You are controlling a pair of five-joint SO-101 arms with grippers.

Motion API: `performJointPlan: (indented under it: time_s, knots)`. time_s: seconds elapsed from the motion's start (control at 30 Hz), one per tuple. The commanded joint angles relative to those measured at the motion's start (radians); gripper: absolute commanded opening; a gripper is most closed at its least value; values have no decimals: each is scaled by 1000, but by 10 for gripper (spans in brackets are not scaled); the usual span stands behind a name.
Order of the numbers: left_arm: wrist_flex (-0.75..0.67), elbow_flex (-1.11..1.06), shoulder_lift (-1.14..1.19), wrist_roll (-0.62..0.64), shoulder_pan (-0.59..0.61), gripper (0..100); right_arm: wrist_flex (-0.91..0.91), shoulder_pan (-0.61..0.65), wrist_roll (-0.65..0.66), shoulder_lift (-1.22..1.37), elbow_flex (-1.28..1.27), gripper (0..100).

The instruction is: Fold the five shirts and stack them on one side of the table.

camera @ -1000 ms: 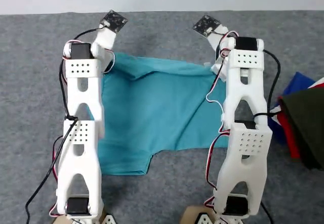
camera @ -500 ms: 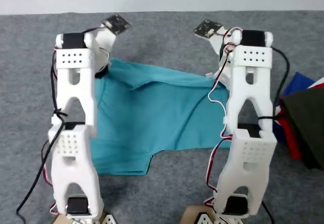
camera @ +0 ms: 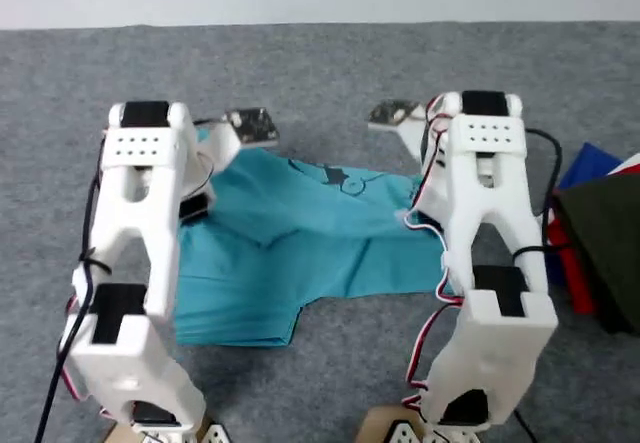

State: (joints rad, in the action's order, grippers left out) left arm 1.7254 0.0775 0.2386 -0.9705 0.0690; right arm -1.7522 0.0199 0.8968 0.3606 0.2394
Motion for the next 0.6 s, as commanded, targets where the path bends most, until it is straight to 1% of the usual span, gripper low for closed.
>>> performJointPlan:
  time_s: [0.0, 0.2, 0.4, 0.57]
  knots:
    - [31, -107, -106, -68, 25, 3, -30, 7, 11, -81, -86, 11]
    - [32, -272, -226, -160, 75, 3, -5, 5, 11, -82, -172, 11]
    - [32, -453, -385, -222, 74, 3, 54, 18, 11, -76, -230, 11]
    - [32, -535, -476, -253, 81, 3, 79, -1, 12, -74, -239, 11]
